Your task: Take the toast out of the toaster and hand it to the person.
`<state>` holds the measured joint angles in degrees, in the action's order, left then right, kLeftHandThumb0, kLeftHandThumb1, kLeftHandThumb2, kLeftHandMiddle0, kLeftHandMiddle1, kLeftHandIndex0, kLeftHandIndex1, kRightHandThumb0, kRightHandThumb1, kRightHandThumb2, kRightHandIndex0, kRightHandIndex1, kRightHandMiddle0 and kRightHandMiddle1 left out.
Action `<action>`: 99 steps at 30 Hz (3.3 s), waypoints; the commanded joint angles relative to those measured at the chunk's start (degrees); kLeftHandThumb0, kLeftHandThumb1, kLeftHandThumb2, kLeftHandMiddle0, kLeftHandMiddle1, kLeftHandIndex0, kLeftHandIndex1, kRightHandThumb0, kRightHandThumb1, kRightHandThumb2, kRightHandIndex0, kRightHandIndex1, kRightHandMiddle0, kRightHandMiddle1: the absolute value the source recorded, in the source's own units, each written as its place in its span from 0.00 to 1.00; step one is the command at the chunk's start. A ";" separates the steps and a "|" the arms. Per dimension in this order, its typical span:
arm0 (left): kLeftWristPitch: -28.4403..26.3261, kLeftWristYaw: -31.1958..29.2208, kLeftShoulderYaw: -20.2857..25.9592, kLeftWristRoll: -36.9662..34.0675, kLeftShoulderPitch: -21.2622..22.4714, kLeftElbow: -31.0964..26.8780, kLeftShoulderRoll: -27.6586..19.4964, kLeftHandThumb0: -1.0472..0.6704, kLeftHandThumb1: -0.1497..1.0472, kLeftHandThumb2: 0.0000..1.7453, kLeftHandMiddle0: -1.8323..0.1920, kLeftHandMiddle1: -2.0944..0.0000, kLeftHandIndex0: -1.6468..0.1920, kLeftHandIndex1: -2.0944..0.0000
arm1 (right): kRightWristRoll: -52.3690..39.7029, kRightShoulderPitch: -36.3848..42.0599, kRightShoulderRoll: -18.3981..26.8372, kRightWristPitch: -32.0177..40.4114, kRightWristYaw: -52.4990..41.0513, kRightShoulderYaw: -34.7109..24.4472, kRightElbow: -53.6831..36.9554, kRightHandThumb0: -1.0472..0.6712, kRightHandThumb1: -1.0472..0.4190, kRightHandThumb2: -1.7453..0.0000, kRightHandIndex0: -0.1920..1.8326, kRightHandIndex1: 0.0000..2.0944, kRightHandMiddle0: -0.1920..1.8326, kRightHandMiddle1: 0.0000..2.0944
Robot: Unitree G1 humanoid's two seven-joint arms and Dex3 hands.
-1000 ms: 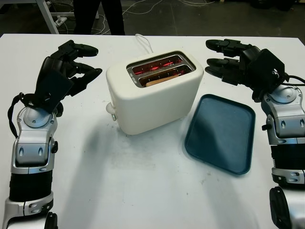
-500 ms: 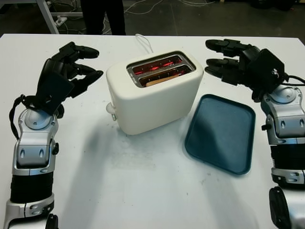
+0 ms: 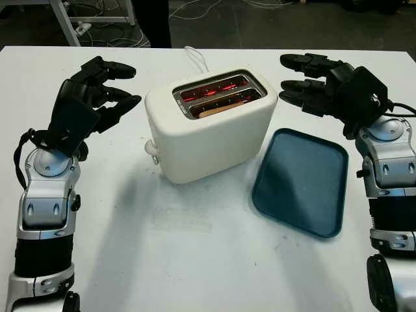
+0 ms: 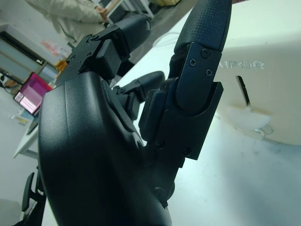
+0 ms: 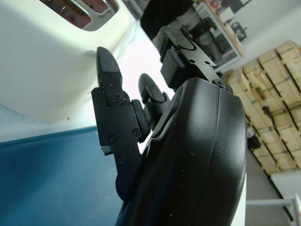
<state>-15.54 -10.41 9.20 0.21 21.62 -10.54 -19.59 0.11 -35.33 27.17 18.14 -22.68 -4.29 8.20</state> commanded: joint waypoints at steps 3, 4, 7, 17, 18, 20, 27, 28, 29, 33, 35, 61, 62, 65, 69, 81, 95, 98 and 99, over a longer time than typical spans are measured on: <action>-0.39 0.24 0.21 -0.48 -0.66 -0.88 -0.02 0.09 0.89 0.00 0.70 0.46 0.70 0.56 | -0.42 -0.08 0.21 0.57 -0.01 -0.04 -1.39 0.47 0.09 0.93 0.34 0.09 0.33 0.00; -0.14 0.26 0.24 -0.58 -0.63 -0.73 0.06 0.09 0.89 0.00 0.70 0.46 0.70 0.56 | -0.45 -0.10 0.17 0.55 -0.01 -0.06 -1.41 0.47 0.09 0.93 0.34 0.09 0.33 0.00; 0.07 0.25 0.28 -0.72 -0.54 -0.55 0.15 0.08 0.89 0.00 0.70 0.46 0.70 0.56 | -0.42 -0.09 0.23 0.44 -0.12 0.00 -1.40 0.47 0.09 0.94 0.34 0.10 0.34 0.01; -0.03 -0.21 0.05 -0.66 -0.35 -0.44 -0.24 0.08 0.89 0.00 0.70 0.46 0.70 0.56 | -0.49 -0.16 0.14 -0.62 -0.28 -0.01 -0.24 0.44 0.09 0.94 0.34 0.12 0.34 0.01; 0.00 -0.18 0.07 -0.67 -0.30 -0.43 -0.23 0.08 0.89 0.00 0.70 0.46 0.70 0.56 | -0.40 -0.18 0.15 -0.87 -0.28 0.05 -0.08 0.44 0.09 0.94 0.34 0.13 0.34 0.01; -0.04 -0.06 0.09 -0.59 -0.26 -0.48 -0.20 0.08 0.89 0.00 0.70 0.46 0.70 0.56 | -0.31 -0.22 0.16 -1.34 -0.33 0.17 0.22 0.45 0.09 0.94 0.34 0.13 0.34 0.01; 0.73 0.17 0.14 -0.31 -0.50 -0.37 -0.18 0.08 0.89 0.01 0.70 0.46 0.70 0.55 | -0.05 -0.40 0.28 -1.47 -0.21 0.50 0.38 0.42 0.09 0.96 0.33 0.17 0.35 0.01; 0.56 0.17 0.19 -0.35 -0.51 -0.40 -0.18 0.08 0.89 0.01 0.70 0.46 0.70 0.55 | -0.25 -0.35 0.23 -1.53 -0.27 0.38 0.34 0.42 0.09 0.96 0.33 0.17 0.35 0.01; 0.57 0.12 0.23 -0.42 -0.50 -0.34 -0.20 0.08 0.89 0.01 0.70 0.46 0.70 0.55 | -0.26 -0.29 0.24 -1.77 -0.28 0.37 0.37 0.42 0.09 0.96 0.32 0.18 0.35 0.01; 0.05 0.18 0.21 -0.40 -0.46 -0.72 -0.21 0.08 0.89 0.01 0.70 0.46 0.70 0.55 | -0.23 -0.52 0.09 -1.96 -0.26 0.52 0.73 0.42 0.09 0.96 0.26 0.31 0.35 0.01; -0.04 0.26 0.11 -0.29 -0.42 -0.79 -0.16 0.08 0.89 0.01 0.70 0.46 0.70 0.55 | -0.33 -0.50 0.08 -2.07 -0.32 0.45 0.80 0.42 0.09 0.96 0.24 0.36 0.35 0.01; 0.90 0.11 -0.15 -0.46 0.23 0.58 -0.16 0.07 0.89 0.01 0.70 0.46 0.70 0.55 | -0.45 -0.34 0.46 -1.39 -0.81 0.29 -0.56 0.45 0.09 0.95 0.20 0.40 0.35 0.01; 0.87 0.08 -0.10 -0.56 0.23 0.55 -0.12 0.07 0.89 0.01 0.70 0.46 0.70 0.55 | -0.40 -0.33 0.50 -1.51 -0.85 0.33 -0.61 0.45 0.09 0.95 0.20 0.40 0.35 0.01; 1.08 0.05 -0.05 -0.70 0.25 0.73 -0.07 0.07 0.89 0.00 0.70 0.46 0.69 0.55 | -0.45 -0.23 0.64 -1.54 -1.01 0.29 -0.91 0.45 0.09 0.95 0.20 0.40 0.35 0.01; 1.70 0.04 -0.26 -0.34 0.19 0.99 -0.30 0.07 0.89 0.01 0.70 0.46 0.69 0.55 | -0.90 -0.30 0.25 -0.34 -0.77 0.01 -1.26 0.47 0.09 0.94 0.19 0.40 0.35 0.00; 0.65 0.06 -0.05 -0.38 -0.12 0.02 -0.20 0.07 0.89 0.01 0.70 0.47 0.70 0.55 | -1.31 -0.06 0.41 -1.08 -0.89 -0.10 -1.02 0.46 0.09 0.94 0.20 0.42 0.35 0.01; 1.26 0.16 -0.01 -0.77 0.06 0.64 0.16 0.08 0.89 0.00 0.70 0.46 0.69 0.55 | -1.40 0.01 0.61 -0.83 -0.91 0.10 -1.47 0.47 0.09 0.94 0.18 0.44 0.35 0.00; 1.12 0.09 -0.08 -0.64 -0.09 0.45 -0.16 0.08 0.89 0.01 0.71 0.46 0.70 0.55 | -0.93 0.19 0.77 -0.09 -0.52 0.27 -2.30 0.47 0.09 0.94 0.18 0.43 0.35 0.00; 1.02 0.12 -0.08 -0.62 -0.12 0.38 -0.17 0.08 0.89 0.01 0.71 0.46 0.70 0.55 | -0.85 0.21 0.75 -0.15 -0.46 0.32 -2.38 0.47 0.09 0.94 0.18 0.42 0.35 0.00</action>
<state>-14.55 -10.48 9.11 -0.26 21.69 -9.90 -19.60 -0.95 -35.34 27.34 17.50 -23.34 -3.97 6.87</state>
